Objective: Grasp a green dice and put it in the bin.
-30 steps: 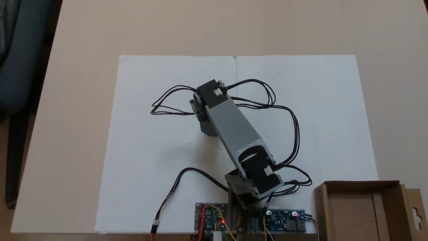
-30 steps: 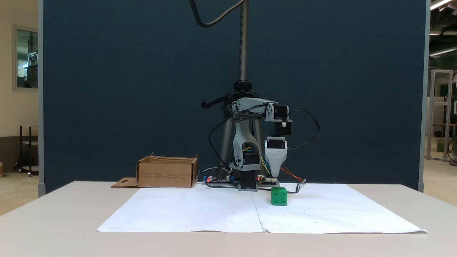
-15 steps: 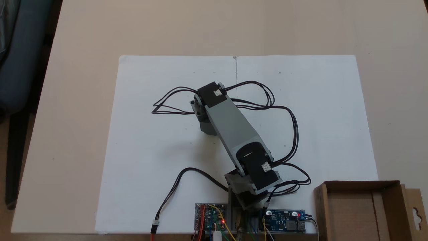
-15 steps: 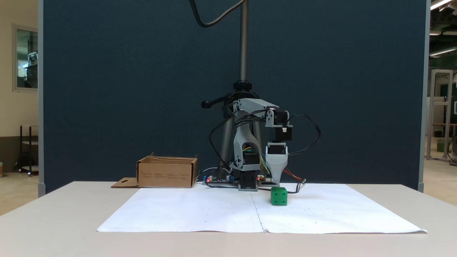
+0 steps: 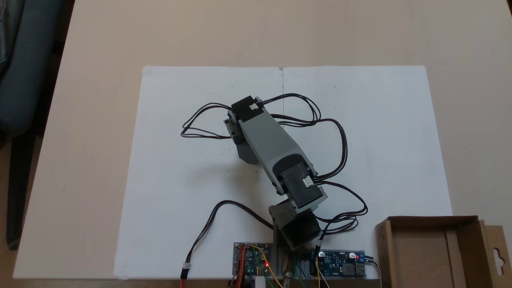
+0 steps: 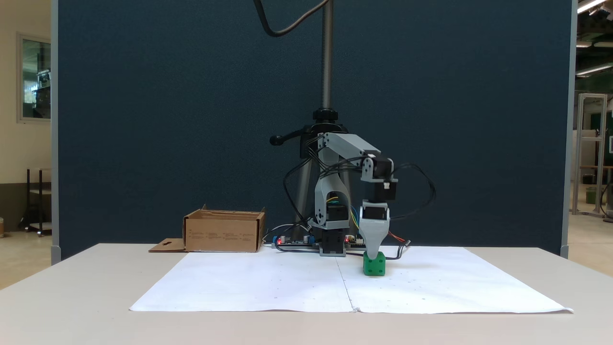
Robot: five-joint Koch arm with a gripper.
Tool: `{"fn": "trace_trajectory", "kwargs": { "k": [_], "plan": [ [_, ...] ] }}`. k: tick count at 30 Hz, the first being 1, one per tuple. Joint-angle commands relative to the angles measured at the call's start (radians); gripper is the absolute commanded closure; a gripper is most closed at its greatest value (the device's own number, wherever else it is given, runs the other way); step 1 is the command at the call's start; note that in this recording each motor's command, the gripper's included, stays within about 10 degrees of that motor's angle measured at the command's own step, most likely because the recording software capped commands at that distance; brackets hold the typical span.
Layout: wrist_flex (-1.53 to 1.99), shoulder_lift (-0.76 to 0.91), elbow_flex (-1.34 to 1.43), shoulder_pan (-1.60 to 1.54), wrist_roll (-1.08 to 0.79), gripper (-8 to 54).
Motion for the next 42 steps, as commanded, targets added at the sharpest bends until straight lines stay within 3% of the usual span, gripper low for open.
{"fn": "trace_trajectory", "kwargs": {
  "k": [1, 15, 39, 42],
  "plan": [
    [-0.017, 0.006, -0.012, -0.011, 0.075, 1.9],
    [-0.123, -0.166, -0.012, -0.029, 0.075, 2.0],
    [-0.120, -0.169, 0.029, 0.023, 0.067, 4.2],
    [-0.117, -0.169, 0.034, 0.020, 0.067, 11.0]
  ]
}}
